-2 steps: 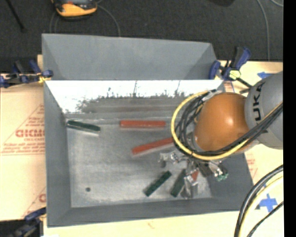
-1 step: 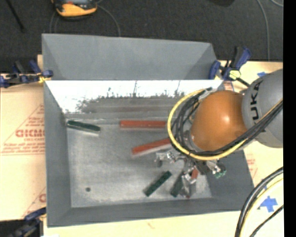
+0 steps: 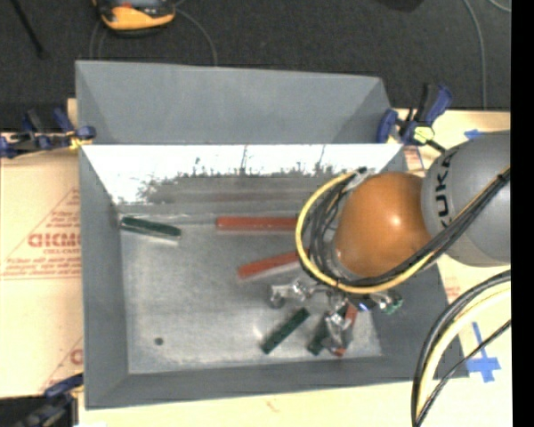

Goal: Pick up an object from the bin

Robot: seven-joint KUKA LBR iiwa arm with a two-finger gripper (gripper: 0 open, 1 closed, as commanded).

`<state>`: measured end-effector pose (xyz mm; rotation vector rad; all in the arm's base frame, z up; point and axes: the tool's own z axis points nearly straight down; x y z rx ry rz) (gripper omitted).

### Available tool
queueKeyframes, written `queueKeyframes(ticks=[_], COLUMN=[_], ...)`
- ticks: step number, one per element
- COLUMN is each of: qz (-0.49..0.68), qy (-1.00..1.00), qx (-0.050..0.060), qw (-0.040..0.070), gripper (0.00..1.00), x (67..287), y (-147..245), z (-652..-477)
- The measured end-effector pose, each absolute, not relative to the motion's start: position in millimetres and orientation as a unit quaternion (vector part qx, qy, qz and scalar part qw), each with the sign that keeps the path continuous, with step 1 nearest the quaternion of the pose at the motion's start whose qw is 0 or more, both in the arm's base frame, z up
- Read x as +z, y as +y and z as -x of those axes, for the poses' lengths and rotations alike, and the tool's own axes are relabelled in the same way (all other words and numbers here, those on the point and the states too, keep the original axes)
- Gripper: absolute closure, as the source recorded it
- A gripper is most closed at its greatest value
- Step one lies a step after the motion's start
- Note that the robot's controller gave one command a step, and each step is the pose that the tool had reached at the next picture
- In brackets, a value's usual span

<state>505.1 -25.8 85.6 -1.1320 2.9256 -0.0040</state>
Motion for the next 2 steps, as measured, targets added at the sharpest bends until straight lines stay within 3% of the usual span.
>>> queueKeyframes(ticks=[1,2], qz=[0.484,0.484], qy=[0.875,0.875], qx=[-0.001,-0.001], qw=[0.003,0.003], gripper=[1.0,1.0], x=[72.4,72.4], y=[-24.7,-24.7], z=[-515.4,-515.4])
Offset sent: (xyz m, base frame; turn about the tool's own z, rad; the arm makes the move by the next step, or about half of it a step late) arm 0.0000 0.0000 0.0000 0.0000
